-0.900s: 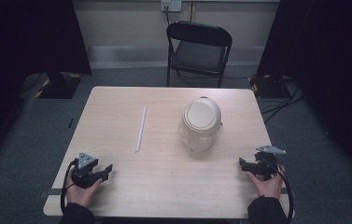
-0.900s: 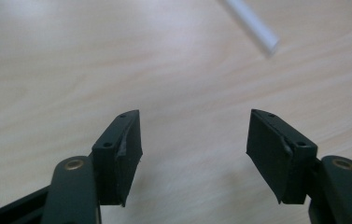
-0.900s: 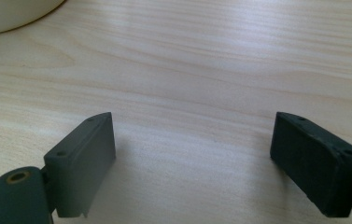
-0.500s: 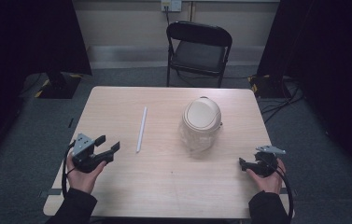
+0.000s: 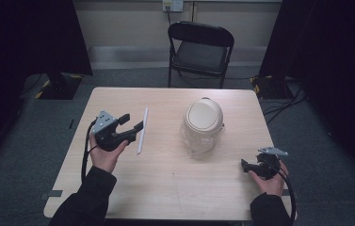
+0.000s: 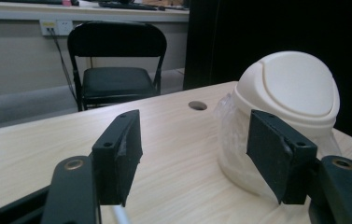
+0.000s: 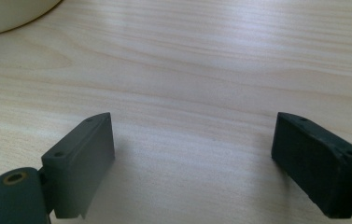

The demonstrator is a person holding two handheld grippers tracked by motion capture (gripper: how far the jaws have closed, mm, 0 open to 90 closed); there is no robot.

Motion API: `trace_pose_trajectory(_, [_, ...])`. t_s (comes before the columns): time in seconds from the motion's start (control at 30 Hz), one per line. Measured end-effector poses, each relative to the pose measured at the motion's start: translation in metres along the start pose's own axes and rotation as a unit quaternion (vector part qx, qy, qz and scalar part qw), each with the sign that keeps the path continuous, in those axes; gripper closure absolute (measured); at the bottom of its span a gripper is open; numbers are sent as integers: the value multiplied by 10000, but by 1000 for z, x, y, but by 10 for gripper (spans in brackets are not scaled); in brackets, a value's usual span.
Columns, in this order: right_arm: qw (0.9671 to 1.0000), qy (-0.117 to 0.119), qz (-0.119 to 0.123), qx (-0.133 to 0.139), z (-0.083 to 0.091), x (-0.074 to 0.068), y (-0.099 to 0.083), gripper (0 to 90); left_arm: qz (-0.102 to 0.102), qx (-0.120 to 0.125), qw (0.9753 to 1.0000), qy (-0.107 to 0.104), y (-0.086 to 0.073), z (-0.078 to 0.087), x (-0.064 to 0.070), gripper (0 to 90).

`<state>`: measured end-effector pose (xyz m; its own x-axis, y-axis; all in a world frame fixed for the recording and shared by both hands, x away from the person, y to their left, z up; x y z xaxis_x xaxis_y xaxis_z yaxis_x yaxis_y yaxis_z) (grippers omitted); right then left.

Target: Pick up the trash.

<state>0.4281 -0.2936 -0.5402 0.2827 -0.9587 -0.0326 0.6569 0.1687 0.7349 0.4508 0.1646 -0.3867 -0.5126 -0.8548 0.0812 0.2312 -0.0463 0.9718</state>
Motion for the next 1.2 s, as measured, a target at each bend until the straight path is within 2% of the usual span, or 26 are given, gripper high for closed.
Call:
trace_pose_trajectory(0.1, [10000,0,0,0,0,0,0,123,-15,1,10000,-54,3,-7,6,356])
trace_pose_trajectory(0.13, [10000,-1,0,1,0,0,0,123,-52,2,9999,-131,6,-16,14,354])
trace_pose_trajectory(0.17, [10000,-1,-2,1,0,0,0,123,-52,2,9999,-131,6,-16,14,352])
trace_pose_trajectory(0.2, [10000,-1,-1,0,0,0,0,123,-79,17,9997,-221,8,-25,23,351])
trace_pose_trajectory(0.3, [10000,-1,-2,1,0,0,0,124,-79,9,9995,-296,10,-32,31,341])
trace_pose_trajectory(0.33, [10000,-1,-2,1,0,0,0,123,-73,2,9992,-383,12,-41,40,334])
trace_pose_trajectory(0.37, [10000,-1,-2,1,0,0,0,123,-73,2,9992,-383,12,-41,40,331])
trace_pose_trajectory(0.4, [10000,-5,-7,3,0,0,0,123,-95,-5,9987,-504,13,-52,51,329])
trace_pose_trajectory(0.43, [10000,-5,-7,3,0,0,0,123,-95,-5,9987,-504,13,-52,51,327])
trace_pose_trajectory(0.47, [10000,-4,-7,3,0,0,0,124,-130,-58,9982,-579,13,-60,61,325])
trace_pose_trajectory(0.5, [10000,-4,-7,3,0,0,0,124,-130,-58,9982,-579,13,-60,61,324])
trace_pose_trajectory(0.53, [10000,-4,-7,3,0,0,0,123,-150,-94,9979,-625,14,-69,70,320])
trace_pose_trajectory(0.57, [10000,-4,-7,3,0,0,0,123,-150,-94,9979,-625,14,-69,70,318])
trace_pose_trajectory(0.83, [10000,-8,-15,2,0,0,0,123,-176,-214,9967,-765,13,-107,100,313])
trace_pose_trajectory(1.03, [10000,-8,-15,2,0,0,0,124,-279,-437,9964,-673,6,-129,105,313])
trace_pose_trajectory(1.2, [10000,-11,-15,2,0,0,0,123,-275,-557,9960,-635,0,-139,106,311])
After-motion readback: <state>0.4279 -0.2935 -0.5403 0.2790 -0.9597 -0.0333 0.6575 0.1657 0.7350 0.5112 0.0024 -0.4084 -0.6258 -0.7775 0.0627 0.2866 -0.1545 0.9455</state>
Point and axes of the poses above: each handheld gripper's, and its own axes: z roughly backward along the jaws, y roughly out of its top, x roughly to its right, the point moved 6 cm from there along -z, roughly forward along the jaws, and after that the axes turned 4 degrees about y, right-handed, at the moved point
